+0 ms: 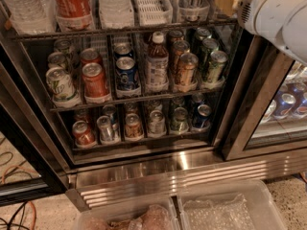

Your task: Pick blue plastic bottle from top shelf of fridge

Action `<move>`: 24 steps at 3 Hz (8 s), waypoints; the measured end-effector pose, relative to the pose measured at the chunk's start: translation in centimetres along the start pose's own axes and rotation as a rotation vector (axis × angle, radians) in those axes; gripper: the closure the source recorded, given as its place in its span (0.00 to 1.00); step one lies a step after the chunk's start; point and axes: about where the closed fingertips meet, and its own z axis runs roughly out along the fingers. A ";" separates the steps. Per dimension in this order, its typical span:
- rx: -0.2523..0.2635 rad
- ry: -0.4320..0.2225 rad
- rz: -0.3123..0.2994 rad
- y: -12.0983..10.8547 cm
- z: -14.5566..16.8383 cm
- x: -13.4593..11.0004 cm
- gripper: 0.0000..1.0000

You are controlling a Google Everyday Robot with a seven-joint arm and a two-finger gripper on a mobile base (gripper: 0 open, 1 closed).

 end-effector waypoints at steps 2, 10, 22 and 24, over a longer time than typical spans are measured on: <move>0.003 0.006 0.001 -0.1 0.1 0.1 0.22; 0.004 0.008 0.049 -0.3 3.8 0.5 0.88; -0.269 -0.052 -0.111 4.5 -4.6 -6.2 1.00; -0.448 -0.029 -0.178 7.1 -9.7 -4.2 1.00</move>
Offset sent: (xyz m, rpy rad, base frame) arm 0.0040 -0.0016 -0.0022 0.0006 0.0144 -0.0110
